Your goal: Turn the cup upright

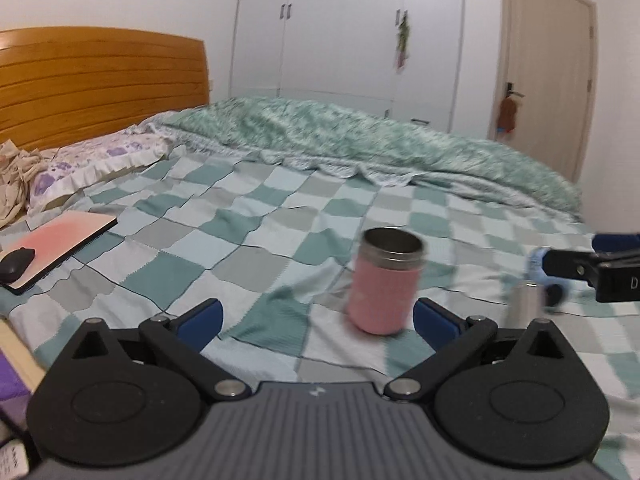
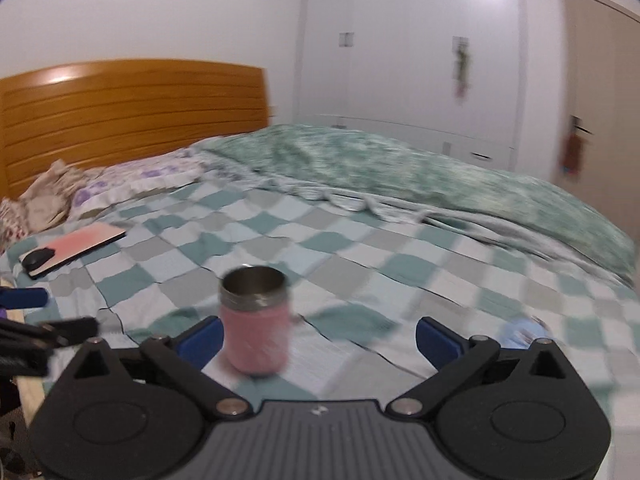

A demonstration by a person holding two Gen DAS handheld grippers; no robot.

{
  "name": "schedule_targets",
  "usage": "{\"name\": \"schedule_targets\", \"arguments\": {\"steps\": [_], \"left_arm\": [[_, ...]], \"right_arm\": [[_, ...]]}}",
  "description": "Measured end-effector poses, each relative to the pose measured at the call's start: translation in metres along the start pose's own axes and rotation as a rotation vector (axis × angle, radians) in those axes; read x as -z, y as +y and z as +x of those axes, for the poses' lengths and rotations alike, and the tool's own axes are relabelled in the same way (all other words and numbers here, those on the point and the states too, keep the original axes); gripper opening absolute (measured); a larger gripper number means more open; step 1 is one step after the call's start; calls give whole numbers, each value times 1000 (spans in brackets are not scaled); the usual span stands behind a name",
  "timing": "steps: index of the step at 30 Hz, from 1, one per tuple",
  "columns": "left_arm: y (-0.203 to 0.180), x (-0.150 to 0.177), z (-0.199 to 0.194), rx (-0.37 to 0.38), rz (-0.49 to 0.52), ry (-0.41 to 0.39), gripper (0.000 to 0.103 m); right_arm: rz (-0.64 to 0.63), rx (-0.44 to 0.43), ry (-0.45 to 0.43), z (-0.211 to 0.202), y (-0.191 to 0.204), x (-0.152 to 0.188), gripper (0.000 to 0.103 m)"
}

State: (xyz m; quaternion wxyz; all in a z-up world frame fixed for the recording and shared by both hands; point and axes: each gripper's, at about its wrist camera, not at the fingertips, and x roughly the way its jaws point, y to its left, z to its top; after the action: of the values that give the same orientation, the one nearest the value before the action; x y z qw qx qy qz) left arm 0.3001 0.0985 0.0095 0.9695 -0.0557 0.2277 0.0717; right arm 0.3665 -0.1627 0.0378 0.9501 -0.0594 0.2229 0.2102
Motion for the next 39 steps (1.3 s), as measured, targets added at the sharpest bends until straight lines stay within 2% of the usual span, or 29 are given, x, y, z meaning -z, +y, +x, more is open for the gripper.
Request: {"name": "schedule_targets", "arguments": {"steps": [3, 6, 12, 17, 21, 23, 26, 30, 34, 35, 39], "left_arm": [[-14, 7, -32, 11, 34, -25, 103], [-24, 14, -58, 16, 52, -55, 103], [-37, 26, -112, 44, 79, -113, 103], [-37, 53, -165, 43, 92, -199, 103], [-28, 74, -195, 59, 84, -237, 103], [-24, 84, -206, 69, 62, -230, 103], [-19, 95, -224, 128, 74, -217, 103], [-19, 113, -252, 56, 9, -254, 103], [-26, 134, -273, 27, 159, -305, 103], [-27, 138, -275, 32, 158, -291, 103], [-25, 151, -280, 40, 38, -211, 103]], "right_arm": [[18, 66, 0, -41, -13, 21, 103], [27, 84, -9, -76, -15, 41, 103], [39, 76, -66, -133, 1, 66, 103], [40, 55, -128, -187, 19, 90, 103], [18, 55, -175, -228, 34, 111, 103], [4, 59, -185, -246, 40, 121, 103], [-15, 102, -203, -270, 49, 134, 103], [-78, 99, -220, -302, 64, 149, 103], [-17, 78, -226, -327, 72, 168, 103], [2, 71, -217, -330, 75, 173, 103], [-23, 109, -230, -340, 91, 188, 103]]}}
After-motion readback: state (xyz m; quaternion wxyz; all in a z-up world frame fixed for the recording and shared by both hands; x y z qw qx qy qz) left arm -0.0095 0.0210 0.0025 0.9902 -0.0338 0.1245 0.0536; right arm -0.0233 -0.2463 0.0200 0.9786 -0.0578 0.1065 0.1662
